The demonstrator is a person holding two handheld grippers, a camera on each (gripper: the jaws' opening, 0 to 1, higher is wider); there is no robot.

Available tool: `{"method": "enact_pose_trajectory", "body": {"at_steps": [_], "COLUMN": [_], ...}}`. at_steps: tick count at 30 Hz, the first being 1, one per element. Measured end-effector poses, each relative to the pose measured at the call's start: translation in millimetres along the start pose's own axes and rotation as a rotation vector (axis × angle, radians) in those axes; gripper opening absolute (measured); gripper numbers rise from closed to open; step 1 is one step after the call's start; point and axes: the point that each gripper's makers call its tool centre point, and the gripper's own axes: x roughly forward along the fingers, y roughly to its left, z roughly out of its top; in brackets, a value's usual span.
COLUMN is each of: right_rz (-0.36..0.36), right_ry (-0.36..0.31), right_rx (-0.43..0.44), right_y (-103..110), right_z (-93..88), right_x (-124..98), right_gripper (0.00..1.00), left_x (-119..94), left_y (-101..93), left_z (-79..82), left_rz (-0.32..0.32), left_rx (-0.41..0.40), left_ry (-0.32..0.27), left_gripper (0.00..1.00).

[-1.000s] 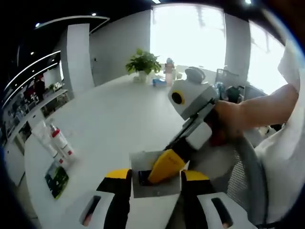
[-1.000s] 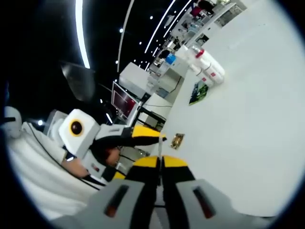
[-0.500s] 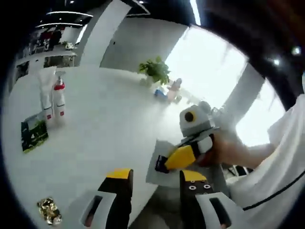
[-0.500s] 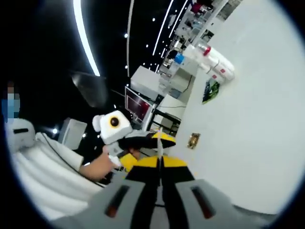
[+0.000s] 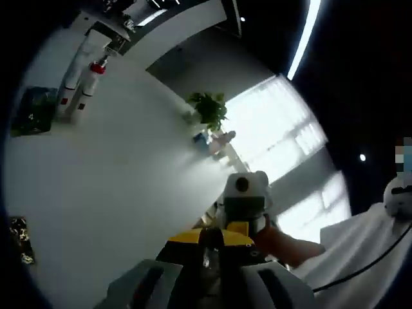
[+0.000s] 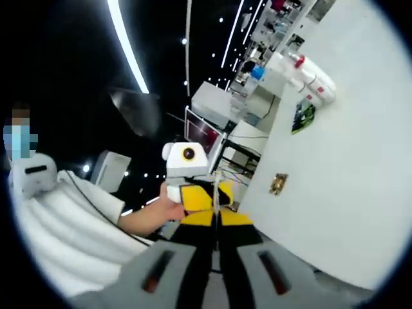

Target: Arrange the skincare products in the storage area until every visible bottle or jar stands upright without overlapping.

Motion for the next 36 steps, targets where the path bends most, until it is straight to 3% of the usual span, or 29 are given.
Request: {"method": "enact_pose_trajectory", "body": {"at_steps": [7, 11, 14, 20, 24, 29, 32, 36], "right_rz": [0.025, 0.019, 0.015, 0.013, 0.009, 0.021, 0.020, 0.019], "right_ry": [-0.042, -0.072, -0.078, -0.113, -0.191, -0.199, -0.191, -0.155], "right_rx": [0.003, 0.006, 0.011, -0.003, 0.072, 0.064, 0.068, 0.062], "right_y": [4, 1, 0, 1, -5, -1, -2, -1], "right_z": [3.8, 8.9, 10.2, 17.9, 32.7, 34.5, 32.9, 26.7], "right_x": [1, -1, -2, -8, -14, -17, -15, -10], "right_gripper": [0.06, 0.12, 0.09, 0.03, 0.03, 0.03, 0.02, 0.02], "left_x": [-4, -8, -11, -11, -11, -9, -5, 1], "left_y": [-3.7, -4.9, 1.7, 3.4, 4.5, 1.0, 0.6, 4.1], "left_z": [3.3, 27.7, 35.0, 27.0, 23.5, 24.9, 26.8, 26.3], "left_rz": [-0.017, -0.055, -0.039, -0.042, -0.034, -0.050, -0.053, -0.043], "left_rx": [-0.022, -0.146, -0.183, -0.196, -0.186, -0.176, -0.182, -0.177], "left_ry": [-0.036, -0.208, -0.275, -0.297, -0.276, -0.273, -0.285, -0.262], "left_gripper": [0.00, 0.00, 0.00, 0.01, 0.01, 0.03, 0.16, 0.11]}}
